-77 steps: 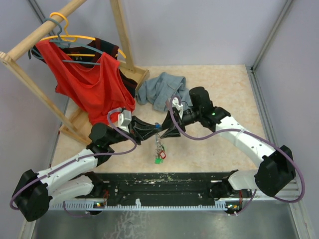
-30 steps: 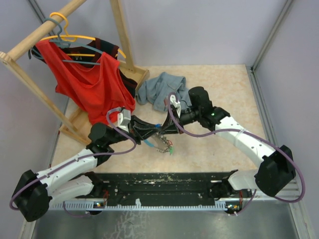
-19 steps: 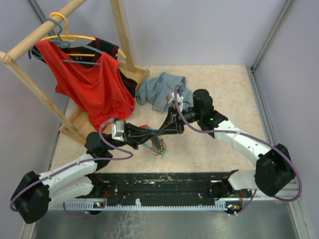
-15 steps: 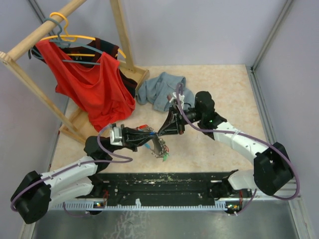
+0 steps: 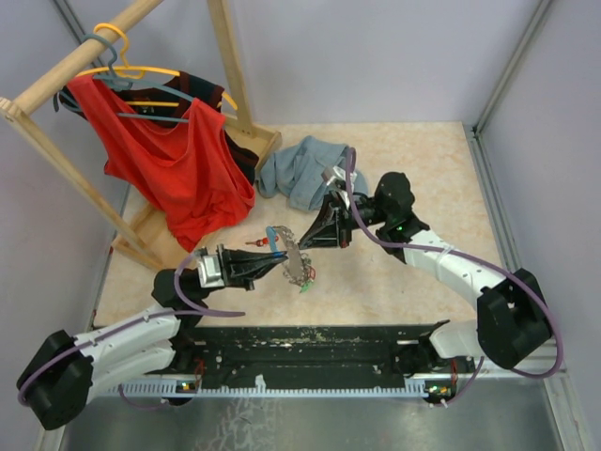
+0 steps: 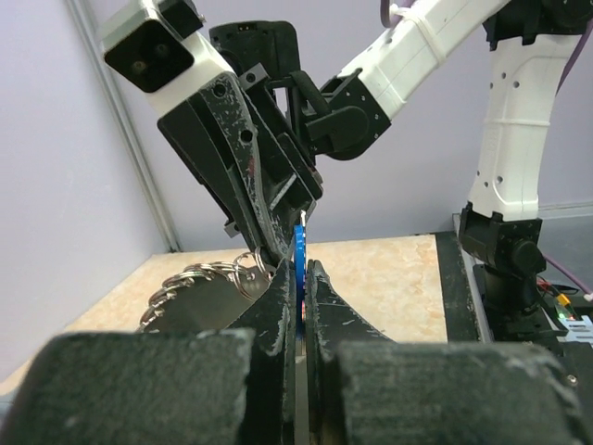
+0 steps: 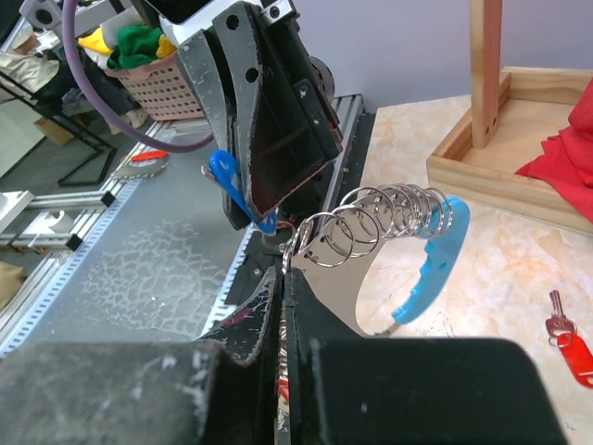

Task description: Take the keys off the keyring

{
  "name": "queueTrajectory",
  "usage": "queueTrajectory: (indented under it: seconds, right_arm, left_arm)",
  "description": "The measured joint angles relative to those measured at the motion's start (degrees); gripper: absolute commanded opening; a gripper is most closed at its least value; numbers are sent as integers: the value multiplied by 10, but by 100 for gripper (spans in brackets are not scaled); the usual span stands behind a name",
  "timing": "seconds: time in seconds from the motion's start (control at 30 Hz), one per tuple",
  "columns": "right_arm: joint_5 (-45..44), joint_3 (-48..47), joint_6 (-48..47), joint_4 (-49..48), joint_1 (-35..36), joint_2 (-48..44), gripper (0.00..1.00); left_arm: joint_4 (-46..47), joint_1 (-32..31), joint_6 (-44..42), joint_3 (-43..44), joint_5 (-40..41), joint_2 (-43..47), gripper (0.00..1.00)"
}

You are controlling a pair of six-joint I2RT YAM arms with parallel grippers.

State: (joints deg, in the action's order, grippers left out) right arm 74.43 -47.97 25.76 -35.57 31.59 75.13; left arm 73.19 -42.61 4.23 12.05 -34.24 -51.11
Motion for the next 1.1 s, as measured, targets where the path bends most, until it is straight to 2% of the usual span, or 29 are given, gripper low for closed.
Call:
queueTrajectory:
  seconds: [0.17, 0.4, 0.57, 0.83, 1.03, 1.07, 1.1]
  right_arm:
    - [-1, 0, -29, 33, 0, 0, 0]
    - [-41, -64, -261, 305, -6, 0, 0]
    - [-65, -84, -348, 397, -24, 0, 0]
    - [-95, -88, -411, 465, -33, -1, 0]
    - [-105, -88, -422, 475, -38, -1, 0]
    - [-106, -88, -423, 475, -40, -1, 0]
    - [-108, -88, -423, 476, -42, -1, 0]
  left_arm:
    - [-45, 0, 18, 2, 35, 28, 0]
    - [-192, 0, 85, 44, 117, 46, 0]
    - [-309, 7, 152, 61, 173, 34, 0]
    - [-471, 131, 266, 124, 184, -92, 0]
    - [-629, 149, 339, 215, 263, -193, 14]
    - [-648, 149, 350, 223, 276, -198, 21]
    - [-664, 149, 363, 226, 290, -200, 33]
